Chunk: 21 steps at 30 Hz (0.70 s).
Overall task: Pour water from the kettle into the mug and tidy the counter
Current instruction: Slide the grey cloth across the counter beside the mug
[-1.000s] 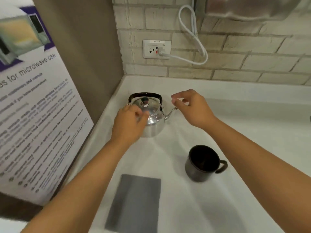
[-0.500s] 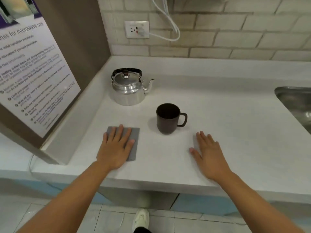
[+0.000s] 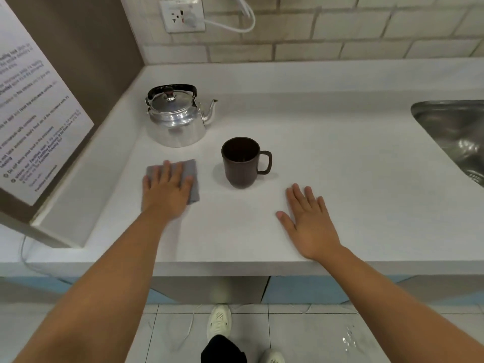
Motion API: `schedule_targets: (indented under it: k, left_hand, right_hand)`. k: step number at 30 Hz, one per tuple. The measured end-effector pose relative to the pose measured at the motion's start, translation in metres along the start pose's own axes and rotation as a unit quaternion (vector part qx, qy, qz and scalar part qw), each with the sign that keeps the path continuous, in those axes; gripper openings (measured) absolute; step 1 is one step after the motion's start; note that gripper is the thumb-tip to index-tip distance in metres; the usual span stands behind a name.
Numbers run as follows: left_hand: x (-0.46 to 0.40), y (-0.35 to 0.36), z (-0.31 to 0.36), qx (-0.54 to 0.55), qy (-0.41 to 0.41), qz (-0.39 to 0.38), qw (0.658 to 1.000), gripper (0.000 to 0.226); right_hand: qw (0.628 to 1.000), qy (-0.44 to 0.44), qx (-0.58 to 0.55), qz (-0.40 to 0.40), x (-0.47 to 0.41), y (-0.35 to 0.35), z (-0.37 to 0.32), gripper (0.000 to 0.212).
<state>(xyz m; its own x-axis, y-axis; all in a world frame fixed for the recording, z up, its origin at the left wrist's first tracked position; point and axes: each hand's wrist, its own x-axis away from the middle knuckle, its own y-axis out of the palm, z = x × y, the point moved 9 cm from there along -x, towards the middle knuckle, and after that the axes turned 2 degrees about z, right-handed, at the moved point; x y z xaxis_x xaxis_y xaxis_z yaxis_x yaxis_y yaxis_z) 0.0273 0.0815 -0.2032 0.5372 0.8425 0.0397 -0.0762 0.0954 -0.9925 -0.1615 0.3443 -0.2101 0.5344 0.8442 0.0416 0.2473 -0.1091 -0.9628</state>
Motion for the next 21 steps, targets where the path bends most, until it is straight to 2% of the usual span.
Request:
schedule_targets:
  k: [2,4,6,9,12,14,16,17,18,19,21]
  left_hand:
    - [0.031,0.002,-0.001,-0.007,-0.046,0.006,0.999,0.062]
    - [0.069,0.008,0.03,-0.004,-0.043,0.017,0.999,0.062]
    - [0.102,0.016,0.076,0.022,-0.011,0.014,1.0,0.063]
    - [0.132,0.028,0.148,0.037,0.066,-0.008,0.997,0.062]
    - [0.133,0.036,0.21,0.079,0.146,-0.076,0.983,0.058]
    - [0.129,0.027,0.243,0.184,0.198,-0.122,0.955,0.053]
    - [0.121,0.007,0.246,0.367,0.188,-0.138,0.901,0.041]
    - [0.115,-0.003,0.232,0.429,0.165,-0.121,0.88,0.037]
    - [0.109,-0.014,0.21,0.459,0.146,-0.079,0.873,0.034]
    - [0.105,-0.022,0.184,0.457,0.132,-0.028,0.879,0.03]
    - [0.098,-0.028,0.132,0.398,0.111,0.059,0.909,0.025]
  right_hand:
    - [1.0,0.001,-0.007,0.002,0.0,-0.001,-0.001,0.067]
    - [1.0,-0.005,-0.023,-0.003,0.0,-0.003,-0.001,0.066]
    - [0.998,-0.008,-0.067,-0.01,-0.001,-0.006,0.0,0.063]
    - [0.98,0.012,-0.198,-0.008,0.0,-0.018,0.009,0.055]
    - [0.956,0.044,-0.279,0.082,0.007,-0.044,0.02,0.043]
    - [0.944,0.056,-0.284,0.156,0.017,-0.06,0.022,0.036]
    - [0.932,0.06,-0.321,0.159,0.024,-0.061,0.017,0.033]
    - [0.926,0.055,-0.348,0.135,0.025,-0.056,0.01,0.032]
    - [0.934,0.044,-0.339,0.103,0.027,-0.047,0.003,0.03]
    - [0.955,0.018,-0.285,0.076,0.028,-0.036,-0.006,0.033]
    - [0.991,-0.012,-0.126,0.032,0.03,-0.011,-0.015,0.055]
